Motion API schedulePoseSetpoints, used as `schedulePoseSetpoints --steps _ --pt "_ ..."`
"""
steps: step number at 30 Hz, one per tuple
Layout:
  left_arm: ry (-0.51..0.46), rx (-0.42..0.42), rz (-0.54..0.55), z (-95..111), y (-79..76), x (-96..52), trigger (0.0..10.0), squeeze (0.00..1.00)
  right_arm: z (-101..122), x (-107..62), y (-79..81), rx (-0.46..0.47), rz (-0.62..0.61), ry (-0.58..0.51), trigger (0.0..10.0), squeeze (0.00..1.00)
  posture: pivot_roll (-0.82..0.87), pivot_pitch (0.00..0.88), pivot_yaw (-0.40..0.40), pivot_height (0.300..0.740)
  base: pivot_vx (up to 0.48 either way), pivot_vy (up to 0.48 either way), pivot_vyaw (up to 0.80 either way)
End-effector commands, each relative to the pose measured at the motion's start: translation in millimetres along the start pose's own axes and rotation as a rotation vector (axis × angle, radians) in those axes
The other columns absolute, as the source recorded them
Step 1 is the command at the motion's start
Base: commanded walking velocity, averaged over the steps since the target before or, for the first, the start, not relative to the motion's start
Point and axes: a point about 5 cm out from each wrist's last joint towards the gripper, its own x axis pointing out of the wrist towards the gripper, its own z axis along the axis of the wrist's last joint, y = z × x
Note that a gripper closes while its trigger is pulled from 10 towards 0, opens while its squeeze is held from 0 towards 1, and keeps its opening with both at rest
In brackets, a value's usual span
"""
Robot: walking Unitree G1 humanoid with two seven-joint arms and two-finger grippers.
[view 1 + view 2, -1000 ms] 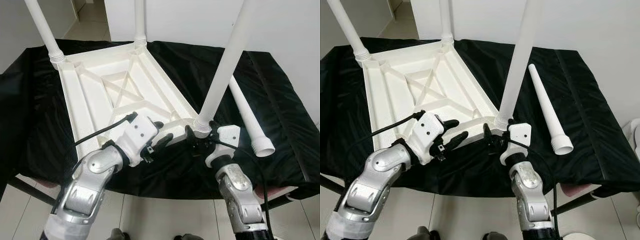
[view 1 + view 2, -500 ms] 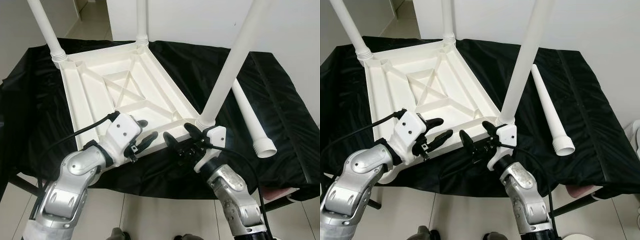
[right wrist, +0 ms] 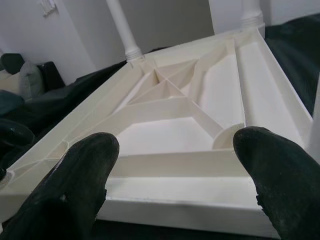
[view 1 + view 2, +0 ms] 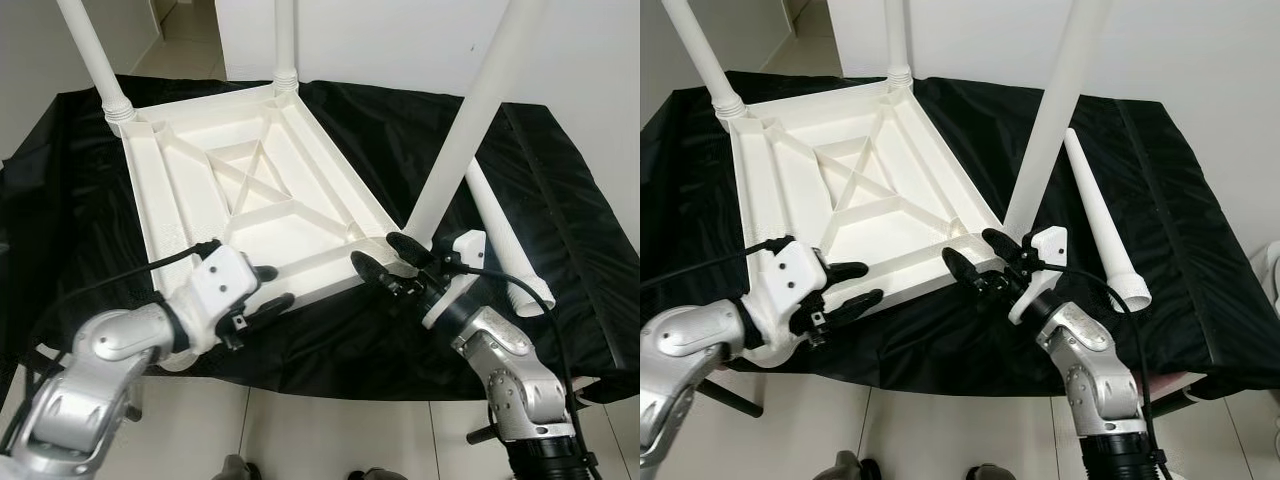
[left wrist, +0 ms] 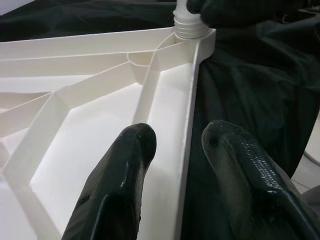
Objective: Building children table
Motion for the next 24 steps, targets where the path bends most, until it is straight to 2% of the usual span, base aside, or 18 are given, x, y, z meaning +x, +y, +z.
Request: schedulePoseSetpoints --steps 1,2,3,6,7,10,12,13,14,15,17,18,19,24 --pt "0.021 0.01 -0.025 -2 2.9 -6.7 10.0 0.0 2 -1.4 -9.1 0.002 -0.001 0.007 10.0 0.0 -0.09 0.138 0.014 0.74 0.0 0.0 0.0" --pt "0.021 0.01 -0.025 -2 2.9 -6.7 10.0 0.0 2 -1.4 -9.1 0.002 -0.001 0.007 10.0 0.0 -0.09 0.138 0.014 0.74 0.0 0.0 0.0" --pt "0.065 0.019 0.002 -11 11.5 -15.0 10.0 0.0 5 -2.6 -19.7 -0.014 -0.013 0.014 10.0 0.0 -0.09 0.139 0.019 0.74 0.0 0.0 0.0" --pt "0.065 0.025 0.05 -16 19.4 -21.2 10.0 0.0 8 -3.2 -25.5 -0.034 -0.023 0.017 10.0 0.0 -0.08 0.14 0.023 0.74 0.0 0.0 0.0" --pt "0.068 0.003 0.081 -20 27.2 -27.0 10.0 0.0 11 -3.6 -31.8 -0.05 -0.043 0.014 10.0 0.0 -0.08 0.139 0.025 0.74 0.0 0.0 0.0" --pt "0.073 -0.01 0.087 -22 30.5 -29.8 10.0 0.0 12 -3.8 -35.0 -0.058 -0.054 0.012 10.0 0.0 -0.08 0.139 0.025 0.74 0.0 0.0 0.0" --pt "0.067 -0.073 0.126 -27 41.6 -37.5 10.0 0.0 15 -5.1 -42.4 -0.068 -0.081 0.003 10.0 0.0 -0.08 0.141 0.033 0.74 0.0 0.0 0.0" --pt "0.067 -0.073 0.126 -27 41.6 -37.5 10.0 0.0 15 -5.1 -42.4 -0.068 -0.081 0.003 10.0 0.0 -0.08 0.141 0.033 0.74 0.0 0.0 0.0" --pt "0.074 -0.087 0.176 -31 50.5 -40.7 10.0 0.0 17 -6.2 -46.7 -0.075 -0.103 -0.004 10.0 0.0 -0.07 0.14 0.036 0.74 0.0 0.0 0.0" --pt "0.074 -0.087 0.176 -31 50.5 -40.7 10.0 0.0 17 -6.2 -46.7 -0.075 -0.103 -0.004 10.0 0.0 -0.07 0.14 0.036 0.74 0.0 0.0 0.0" --pt "0.081 -0.056 0.268 -35 64.4 -45.1 10.0 0.0 20 -7.6 -54.3 -0.098 -0.159 -0.026 10.0 0.0 -0.07 0.143 0.039 0.74 0.0 0.0 0.0" --pt "0.081 -0.056 0.268 -35 64.4 -45.1 10.0 0.0 20 -7.6 -54.3 -0.098 -0.159 -0.026 10.0 0.0 -0.07 0.143 0.039 0.74 0.0 0.0 0.0" --pt "0.093 -0.048 0.321 -40 73.4 -48.3 10.0 0.0 22 -8.3 -59.7 -0.098 -0.199 -0.043 10.0 0.0 -0.07 0.143 0.042 0.74 0.0 0.0 0.0" --pt "0.111 -0.039 0.352 -44 78.3 -50.3 10.0 0.0 22 -8.4 -62.5 -0.096 -0.229 -0.053 10.0 0.0 -0.07 0.144 0.046 0.74 0.0 0.0 0.0"
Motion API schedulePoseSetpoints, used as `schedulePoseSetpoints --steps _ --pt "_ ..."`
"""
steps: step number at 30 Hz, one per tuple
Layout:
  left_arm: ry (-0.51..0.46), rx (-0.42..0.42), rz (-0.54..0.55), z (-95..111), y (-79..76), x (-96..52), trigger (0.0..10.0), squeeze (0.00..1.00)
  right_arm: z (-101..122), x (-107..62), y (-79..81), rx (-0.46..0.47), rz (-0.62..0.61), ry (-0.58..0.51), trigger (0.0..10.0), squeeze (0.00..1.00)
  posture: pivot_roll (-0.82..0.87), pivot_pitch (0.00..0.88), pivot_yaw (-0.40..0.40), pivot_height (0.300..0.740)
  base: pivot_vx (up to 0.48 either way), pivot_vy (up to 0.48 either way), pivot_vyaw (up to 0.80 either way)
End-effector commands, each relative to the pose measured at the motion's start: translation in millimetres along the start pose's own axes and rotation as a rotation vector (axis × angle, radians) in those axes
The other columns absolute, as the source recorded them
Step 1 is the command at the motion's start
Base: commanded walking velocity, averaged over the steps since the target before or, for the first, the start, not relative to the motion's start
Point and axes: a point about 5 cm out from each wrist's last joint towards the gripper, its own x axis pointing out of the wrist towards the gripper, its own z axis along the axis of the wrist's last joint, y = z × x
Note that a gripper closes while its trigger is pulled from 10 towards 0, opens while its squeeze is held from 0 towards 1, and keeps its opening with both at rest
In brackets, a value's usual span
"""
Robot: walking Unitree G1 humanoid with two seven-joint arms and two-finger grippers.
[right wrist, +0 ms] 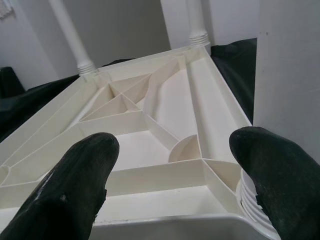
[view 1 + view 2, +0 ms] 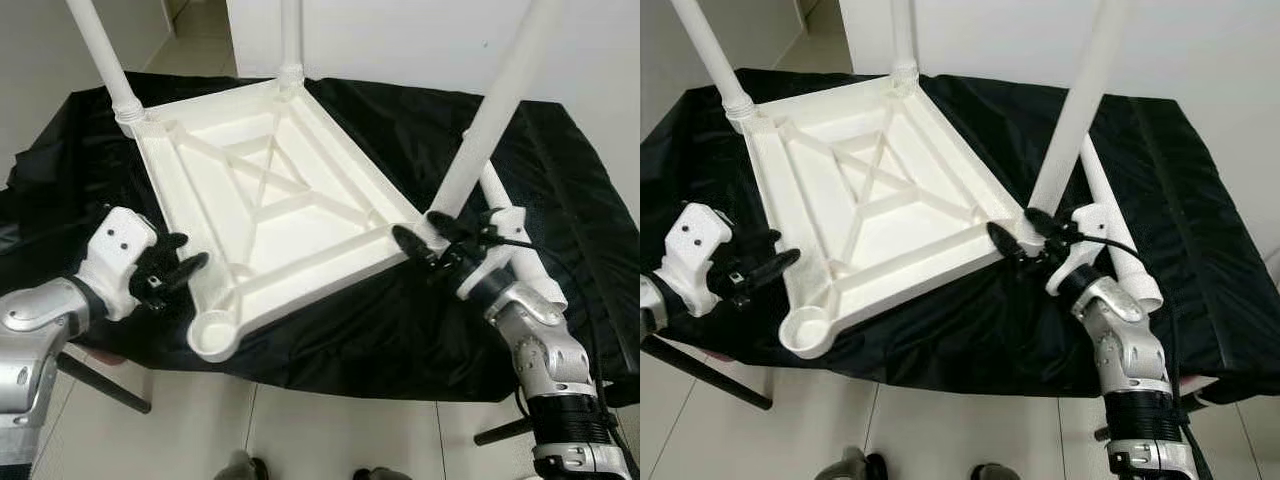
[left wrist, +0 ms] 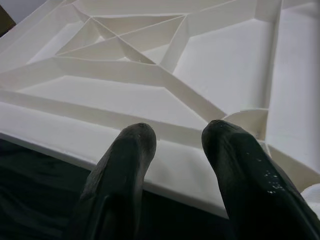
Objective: Building children table
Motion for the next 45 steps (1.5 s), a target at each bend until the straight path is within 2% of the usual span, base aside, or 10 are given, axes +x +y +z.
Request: schedulePoseSetpoints --steps 1,7,14,18,25,28,33,36,40,45 --pt "0.022 0.008 0.094 -4 6.5 -2.2 10.0 0.0 1 -3.7 -8.5 -0.003 -0.053 -0.009 10.0 0.0 -0.07 0.144 0.046 0.74 0.0 0.0 0.0" --pt "0.055 0.041 0.1 -22 -4.4 0.0 10.0 0.0 2 -3.3 -10.3 -0.02 -0.147 -0.058 10.0 0.0 -0.07 0.15 0.06 0.74 0.0 0.0 0.0" --pt "0.039 0.025 -0.082 -29 -44.9 8.0 10.0 0.0 2 -6.5 -18.9 -0.021 -0.249 -0.09 10.0 0.0 -0.06 0.15 0.07 0.74 0.0 0.0 0.0" --pt "0.022 0.028 -0.114 -29 -54.1 11.7 10.0 0.0 2 -6.0 -20.3 -0.023 -0.255 -0.094 10.0 0.0 -0.06 0.152 0.065 0.74 0.0 0.0 0.0" --pt "-0.019 0.03 -0.186 -26 -76.7 21.1 10.0 0.0 0 -2.6 -4.1 -0.005 -0.184 -0.093 10.0 0.0 -0.07 0.154 0.052 0.74 0.0 0.0 0.0" --pt "-0.05 0.022 -0.232 -23 -95.5 25.9 10.0 0.0 -2 -1.2 7.7 0.008 -0.151 -0.097 10.0 0.0 -0.07 0.156 0.049 0.74 0.0 0.0 0.0" --pt "-0.068 -0.008 -0.275 -22 -114.6 31.0 10.0 0.0 -2 -1.6 10.2 0.005 -0.14 -0.093 10.0 0.0 -0.08 0.158 0.048 0.74 0.0 0.0 0.0" --pt "-0.068 -0.008 -0.275 -22 -114.6 31.0 10.0 0.0 -2 -1.6 10.2 0.005 -0.14 -0.093 10.0 0.0 -0.08 0.158 0.048 0.74 0.0 0.0 0.0" --pt "-0.103 -0.037 -0.307 -17 -130.7 37.3 10.0 0.0 0 -3.2 8.9 -0.004 -0.137 -0.09 10.0 0.0 -0.09 0.156 0.042 0.74 0.0 0.0 0.0" --pt "-0.141 -0.041 -0.307 -8 -122.2 39.7 10.0 0.0 2 -5.1 8.7 -0.012 -0.127 -0.082 10.0 0.0 -0.1 0.148 0.04 0.74 0.0 0.0 0.0"
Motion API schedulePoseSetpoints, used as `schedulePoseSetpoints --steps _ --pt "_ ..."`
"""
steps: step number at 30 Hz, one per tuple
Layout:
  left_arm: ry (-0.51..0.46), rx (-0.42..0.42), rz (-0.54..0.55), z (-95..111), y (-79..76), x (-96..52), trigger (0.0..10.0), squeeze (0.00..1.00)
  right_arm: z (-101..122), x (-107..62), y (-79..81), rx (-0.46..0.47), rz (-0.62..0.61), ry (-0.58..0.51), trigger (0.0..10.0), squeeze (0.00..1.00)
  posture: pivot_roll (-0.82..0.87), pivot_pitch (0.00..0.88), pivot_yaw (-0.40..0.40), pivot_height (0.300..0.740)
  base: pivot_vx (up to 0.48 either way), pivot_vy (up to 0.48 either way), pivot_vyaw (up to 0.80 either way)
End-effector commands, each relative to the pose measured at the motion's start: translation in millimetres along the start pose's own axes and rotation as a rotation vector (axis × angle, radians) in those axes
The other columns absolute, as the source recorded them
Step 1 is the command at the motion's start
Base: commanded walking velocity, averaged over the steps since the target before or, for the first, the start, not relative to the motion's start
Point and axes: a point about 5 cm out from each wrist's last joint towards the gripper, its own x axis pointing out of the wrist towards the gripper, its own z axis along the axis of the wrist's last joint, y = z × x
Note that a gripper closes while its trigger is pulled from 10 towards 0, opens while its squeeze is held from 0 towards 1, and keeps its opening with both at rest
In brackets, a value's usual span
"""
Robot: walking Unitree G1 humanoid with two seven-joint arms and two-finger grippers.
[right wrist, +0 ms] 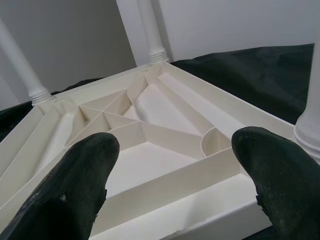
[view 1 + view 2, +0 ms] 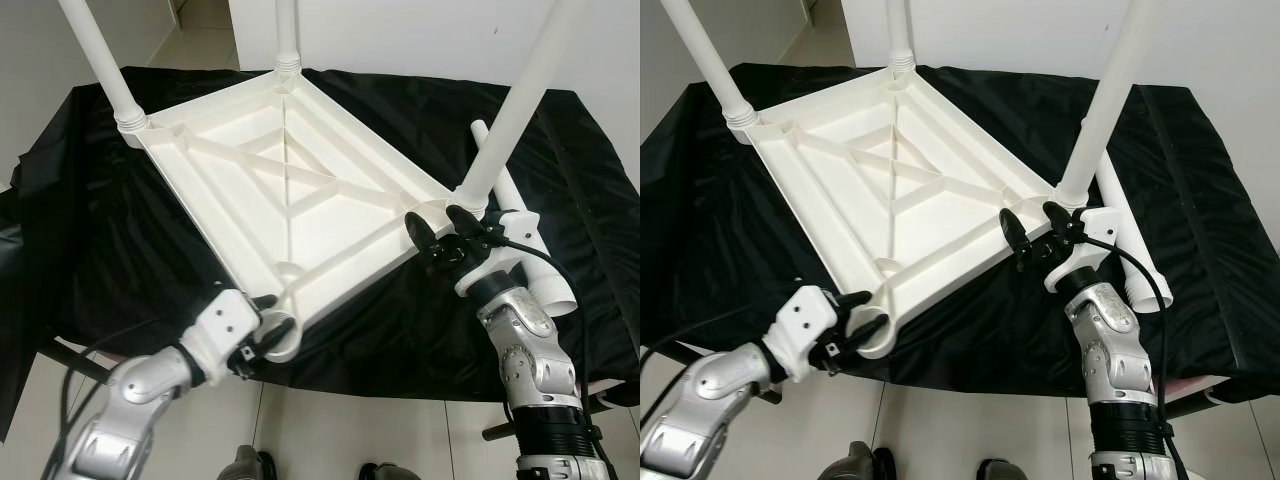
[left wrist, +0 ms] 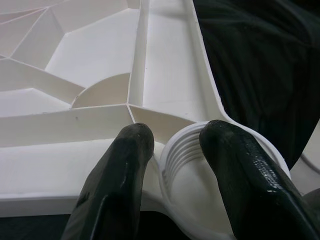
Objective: Building children table
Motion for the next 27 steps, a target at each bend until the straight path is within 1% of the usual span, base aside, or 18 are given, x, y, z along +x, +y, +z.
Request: schedulePoseSetpoints --steps 1,5,7,8,13,14,15,16,18,19,22,23,24,27 --pt "-0.002 -0.011 -0.064 2 -3.5 -0.2 10.0 0.0 -1 -2.7 1.0 0.002 0.014 0.014 10.0 0.0 -0.1 0.147 0.038 0.74 0.0 0.0 0.0" --pt "-0.028 0.003 -0.09 9 -1.2 -2.5 10.0 0.0 -1 -2.7 0.4 0.001 0.015 0.015 10.0 0.0 -0.1 0.139 0.036 0.74 0.0 0.0 0.0" --pt "-0.028 0.003 -0.09 9 -1.2 -2.5 10.0 0.0 -1 -2.7 0.4 0.001 0.015 0.015 10.0 0.0 -0.1 0.139 0.036 0.74 0.0 0.0 0.0" --pt "-0.037 0.008 -0.082 11 1.1 -2.1 10.0 0.0 -1 -2.9 0.9 0.002 0.016 0.016 10.0 0.0 -0.1 0.137 0.033 0.74 0.0 0.0 0.0" --pt "-0.055 -0.007 -0.081 13 4.1 -1.3 10.0 0.0 -2 -3.1 1.5 0.003 0.018 0.017 10.0 0.0 -0.1 0.133 0.03 0.74 0.0 0.0 0.0" --pt "-0.067 -0.012 -0.078 15 8.2 -0.8 10.0 0.0 -3 -3.7 2.3 0.004 0.021 0.021 10.0 0.0 -0.1 0.131 0.026 0.74 0.0 0.0 0.0" --pt "-0.067 -0.012 -0.078 15 8.2 -0.8 10.0 0.0 -3 -3.7 2.3 0.004 0.021 0.021 10.0 0.0 -0.1 0.131 0.026 0.74 0.0 0.0 0.0" --pt "-0.081 -0.018 -0.071 16 13.4 -0.8 10.0 0.0 -3 -4.1 2.9 0.005 0.025 0.024 10.0 0.0 -0.1 0.132 0.024 0.74 0.0 0.0 0.0" --pt "-0.081 -0.018 -0.071 16 13.4 -0.8 10.0 0.0 -3 -4.1 2.9 0.005 0.025 0.024 10.0 0.0 -0.1 0.132 0.024 0.74 0.0 0.0 0.0" --pt "-0.083 -0.011 -0.061 17 19.7 -1.3 10.0 0.0 -3 -4.2 3.0 0.006 0.027 0.027 10.0 0.0 -0.1 0.131 0.023 0.74 0.0 0.0 0.0" --pt "-0.077 -0.012 -0.064 16 23.9 -2.3 10.0 0.0 -3 -4.3 3.1 0.006 0.029 0.029 10.0 0.0 -0.1 0.131 0.023 0.74 0.0 0.0 0.0" --pt "-0.057 -0.004 -0.086 15 28.1 -5.3 10.0 1.0 -4 -5.0 3.7 0.005 0.037 0.034 10.0 0.0 -0.1 0.129 0.021 0.74 0.0 0.0 0.0" --pt "-0.057 -0.004 -0.086 15 28.1 -5.3 10.0 1.0 -4 -5.0 3.7 0.005 0.037 0.034 10.0 0.0 -0.1 0.129 0.021 0.74 0.0 0.0 0.0" --pt "0.001 0.065 -0.145 12 38.4 -16.7 10.0 1.0 -5 -6.8 4.3 -0.005 0.054 0.047 10.0 0.0 -0.1 0.127 0.02 0.74 0.0 0.0 0.0"
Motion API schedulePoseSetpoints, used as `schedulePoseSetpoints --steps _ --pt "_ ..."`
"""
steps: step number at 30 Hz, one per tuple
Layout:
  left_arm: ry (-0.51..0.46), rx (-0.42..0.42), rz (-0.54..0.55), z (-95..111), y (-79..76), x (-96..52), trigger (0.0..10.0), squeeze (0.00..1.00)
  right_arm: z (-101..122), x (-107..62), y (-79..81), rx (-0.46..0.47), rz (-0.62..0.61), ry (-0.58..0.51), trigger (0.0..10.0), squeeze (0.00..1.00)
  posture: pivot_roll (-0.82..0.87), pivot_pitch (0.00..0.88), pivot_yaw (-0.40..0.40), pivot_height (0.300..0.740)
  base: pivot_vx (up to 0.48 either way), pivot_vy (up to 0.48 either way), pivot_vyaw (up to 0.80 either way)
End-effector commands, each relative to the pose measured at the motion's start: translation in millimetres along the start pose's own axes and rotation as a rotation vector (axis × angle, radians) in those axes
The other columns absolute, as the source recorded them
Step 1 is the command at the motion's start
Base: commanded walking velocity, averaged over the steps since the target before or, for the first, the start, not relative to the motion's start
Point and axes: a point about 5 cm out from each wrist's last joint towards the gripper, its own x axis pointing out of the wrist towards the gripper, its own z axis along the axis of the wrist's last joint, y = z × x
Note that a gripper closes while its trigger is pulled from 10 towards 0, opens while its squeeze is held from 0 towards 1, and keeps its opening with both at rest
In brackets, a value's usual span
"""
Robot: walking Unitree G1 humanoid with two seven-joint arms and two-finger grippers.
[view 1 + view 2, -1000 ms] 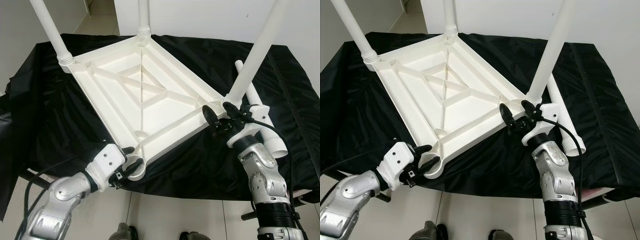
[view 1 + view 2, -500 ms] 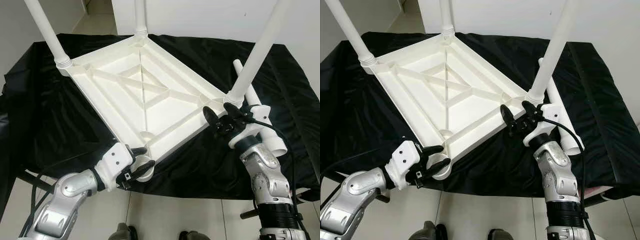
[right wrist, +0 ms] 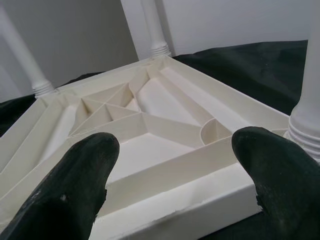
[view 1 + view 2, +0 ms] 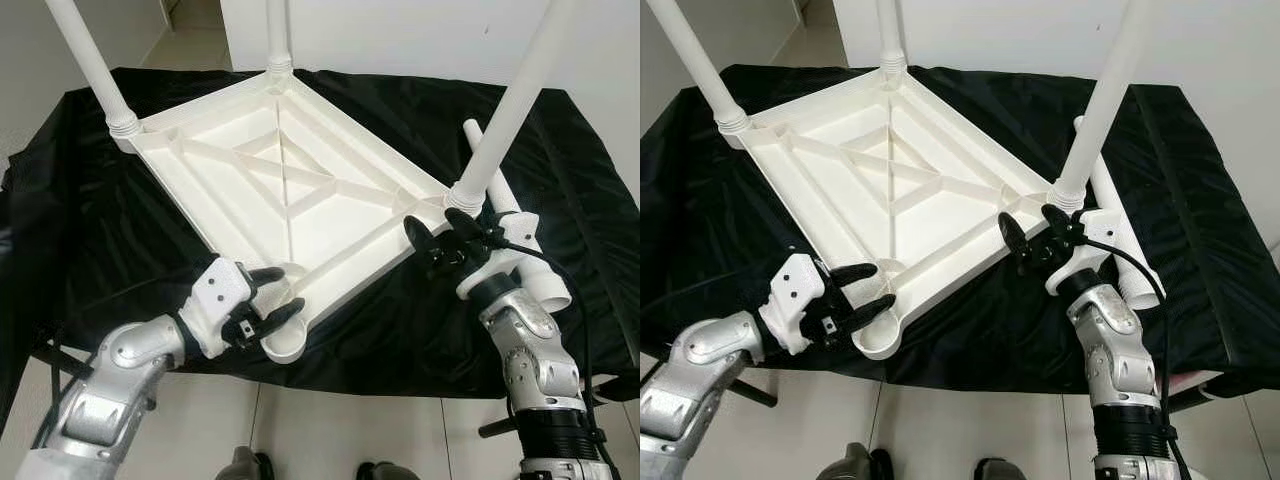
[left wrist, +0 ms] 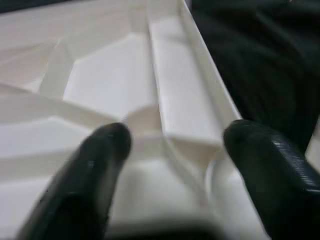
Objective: Building children table
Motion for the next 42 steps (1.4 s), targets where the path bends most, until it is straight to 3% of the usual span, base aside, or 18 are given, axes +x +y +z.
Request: schedulePoseSetpoints --steps 1,2,3,4,8,11,16,29,42 --pt "0.008 0.017 -0.048 -2 0.2 -3.9 10.0 1.0 -2 -2.6 2.4 -0.001 0.019 0.015 10.0 0.0 -0.1 0.127 0.02 0.74 0.0 0.0 0.0" --pt "0.025 0.024 -0.065 -3 2.6 -6.9 10.0 0.89 -2 -2.9 2.1 -0.004 0.021 0.018 10.0 0.0 -0.1 0.124 0.02 0.74 0.0 0.0 0.0" --pt "0.034 0.024 -0.075 -4 4.1 -8.6 10.0 0.89 -2 -3.1 1.9 -0.006 0.023 0.02 10.0 0.0 -0.1 0.124 0.02 0.74 0.0 0.0 0.0" --pt "0.049 0.01 -0.105 -6 4.4 -11.2 10.0 0.0 -2 -3.7 1.6 -0.007 0.025 0.023 10.0 0.0 -0.1 0.125 0.019 0.74 0.0 0.0 0.0" --pt "0.058 0.0 -0.126 -7 4.4 -13.0 10.0 0.0 -2 -4.1 1.4 -0.007 0.026 0.025 10.0 0.0 -0.1 0.125 0.019 0.74 0.0 0.0 0.0" --pt "0.164 -0.015 -0.255 -16 9.1 -31.0 10.0 0.0 -4 -8.1 -0.2 -0.019 0.038 0.043 10.0 0.0 -0.1 0.139 0.026 0.74 0.0 0.0 0.0" --pt "0.204 -0.02 -0.297 -19 14.8 -40.4 10.0 0.0 -3 -10.7 0.3 -0.025 0.043 0.049 10.0 0.0 -0.1 0.147 0.032 0.74 0.0 0.0 0.0" --pt "0.226 0.019 -0.311 -21 25.0 -35.1 10.0 0.0 -8 -17.2 14.5 -0.005 0.098 0.072 10.0 0.0 -0.11 0.163 0.04 0.74 0.0 0.0 0.0" --pt "0.248 0.061 -0.378 -23 28.3 -30.4 10.0 0.0 -9 -27.3 15.0 -0.008 0.091 0.094 10.0 0.0 -0.12 0.188 0.06 0.74 0.0 0.0 0.0"
